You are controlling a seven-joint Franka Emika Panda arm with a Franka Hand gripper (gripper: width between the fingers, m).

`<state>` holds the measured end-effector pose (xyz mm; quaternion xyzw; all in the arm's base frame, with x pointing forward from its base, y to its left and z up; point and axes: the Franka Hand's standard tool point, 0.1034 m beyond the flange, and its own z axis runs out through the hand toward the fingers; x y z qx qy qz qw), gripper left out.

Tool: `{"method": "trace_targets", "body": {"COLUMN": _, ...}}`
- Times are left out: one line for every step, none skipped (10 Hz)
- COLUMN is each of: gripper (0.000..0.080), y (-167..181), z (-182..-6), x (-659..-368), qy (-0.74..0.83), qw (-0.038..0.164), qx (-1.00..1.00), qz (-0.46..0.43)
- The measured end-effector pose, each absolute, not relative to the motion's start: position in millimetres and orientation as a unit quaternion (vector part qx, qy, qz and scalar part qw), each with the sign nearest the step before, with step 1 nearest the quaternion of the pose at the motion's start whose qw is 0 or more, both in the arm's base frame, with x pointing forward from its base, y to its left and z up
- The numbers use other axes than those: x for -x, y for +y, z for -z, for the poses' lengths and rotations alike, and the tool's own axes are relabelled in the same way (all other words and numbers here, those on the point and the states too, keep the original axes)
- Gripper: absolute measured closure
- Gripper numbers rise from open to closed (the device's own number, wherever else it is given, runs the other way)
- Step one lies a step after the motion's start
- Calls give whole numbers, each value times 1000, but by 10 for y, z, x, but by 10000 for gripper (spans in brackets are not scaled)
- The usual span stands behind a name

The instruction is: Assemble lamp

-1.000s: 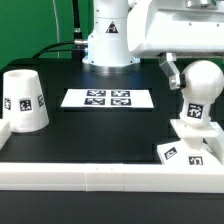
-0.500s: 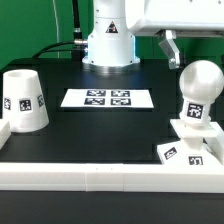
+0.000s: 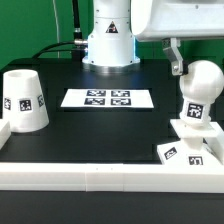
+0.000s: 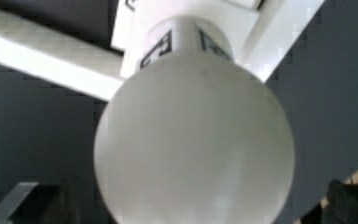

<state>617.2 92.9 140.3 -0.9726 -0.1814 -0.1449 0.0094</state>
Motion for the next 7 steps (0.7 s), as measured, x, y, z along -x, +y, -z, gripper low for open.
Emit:
{"method": "trace_targets", "body": {"gripper": 100, "y": 916, "z": -1375, "x": -6142, "qy": -183, "qw": 12, "qx": 977, "qz": 109}}
{"method": "trace_targets", "body": {"gripper": 100, "y": 919, "z": -1363, "x": -6129, "qy": -187, "qw": 12, "qx": 979, "qz": 83}}
{"method": "trace_targets", "body": {"gripper": 100, "y": 921, "z": -1347, "x": -6109, "qy": -198, "qw": 9, "qx": 979, "qz": 44}}
{"method": "trace_targets", "body": {"gripper": 100, "y": 921, "z": -1322, "x": -6107, "qy": -202, "qw": 8, "qx": 979, "qz": 19}}
{"method": "trace_targets", "body": {"gripper": 100, "y": 929, "z": -1302, "x": -6128, "qy": -204, "qw": 9, "qx": 979, "qz": 10}}
{"method": "trace_targets", "body": {"gripper": 100, "y": 930, "z": -1293, "x": -6166, "qy": -208, "qw": 8, "qx": 978, "qz": 23}}
{"method": "trace_targets", "body": {"gripper": 100, "y": 911, "z": -1271, "x": -6163, "qy": -224, "qw": 8, "qx": 974, "qz": 24}}
